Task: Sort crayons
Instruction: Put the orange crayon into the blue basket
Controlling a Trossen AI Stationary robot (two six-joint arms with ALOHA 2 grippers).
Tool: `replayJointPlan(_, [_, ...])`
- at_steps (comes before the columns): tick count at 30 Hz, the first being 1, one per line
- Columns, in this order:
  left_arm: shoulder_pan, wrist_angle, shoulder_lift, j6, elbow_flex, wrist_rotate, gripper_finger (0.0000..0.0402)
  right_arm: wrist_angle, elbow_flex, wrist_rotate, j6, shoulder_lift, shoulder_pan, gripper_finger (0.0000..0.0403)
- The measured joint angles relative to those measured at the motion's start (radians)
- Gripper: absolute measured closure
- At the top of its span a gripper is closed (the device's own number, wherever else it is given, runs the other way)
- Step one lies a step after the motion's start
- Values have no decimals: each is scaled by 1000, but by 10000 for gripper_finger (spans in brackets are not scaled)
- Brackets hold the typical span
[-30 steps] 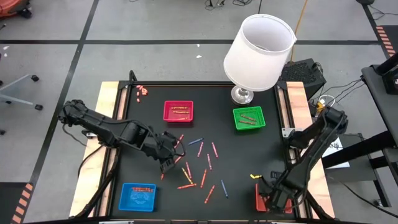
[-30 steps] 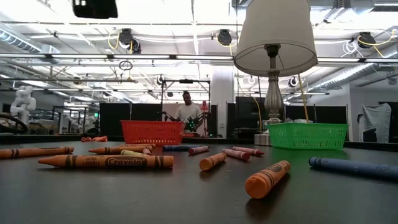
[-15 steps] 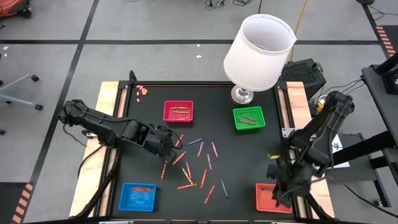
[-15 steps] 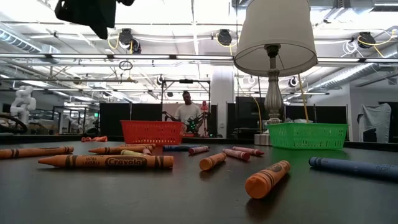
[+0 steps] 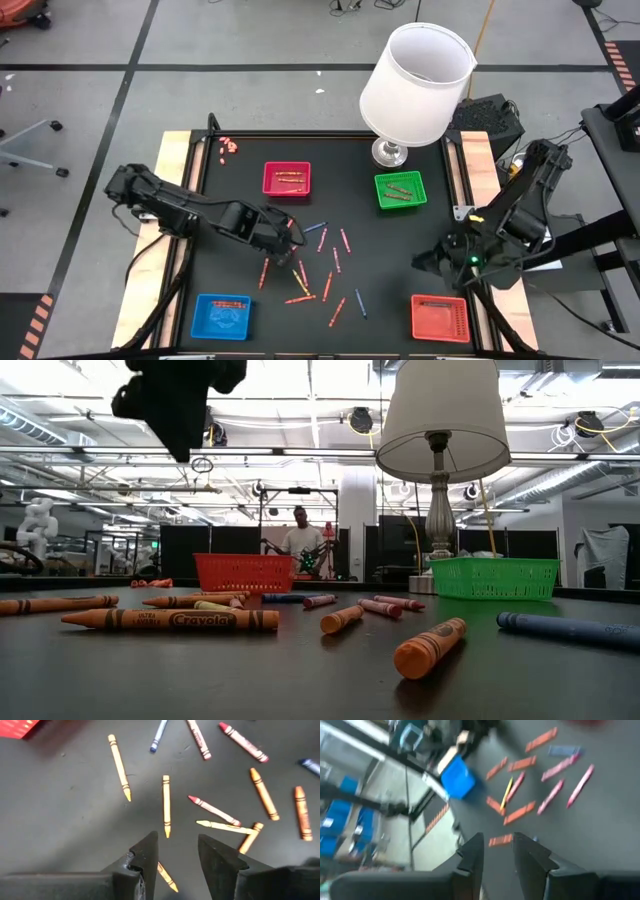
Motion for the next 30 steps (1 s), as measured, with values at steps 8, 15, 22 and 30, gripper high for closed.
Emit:
replayJointPlan(8, [25, 17, 136, 11, 0, 29, 261, 0, 0, 95, -67, 4, -60, 314])
replayJointPlan(15, [65, 58, 249, -7, 0, 89, 247, 0, 0, 93, -120, 4, -86, 314])
replayJointPlan(22, [87, 130, 316, 43, 0, 126, 201, 0, 0, 83, -161, 4, -90, 314])
replayJointPlan(30, [86, 156, 342, 71, -13, 76, 202, -1, 0, 35, -227, 4, -90, 314])
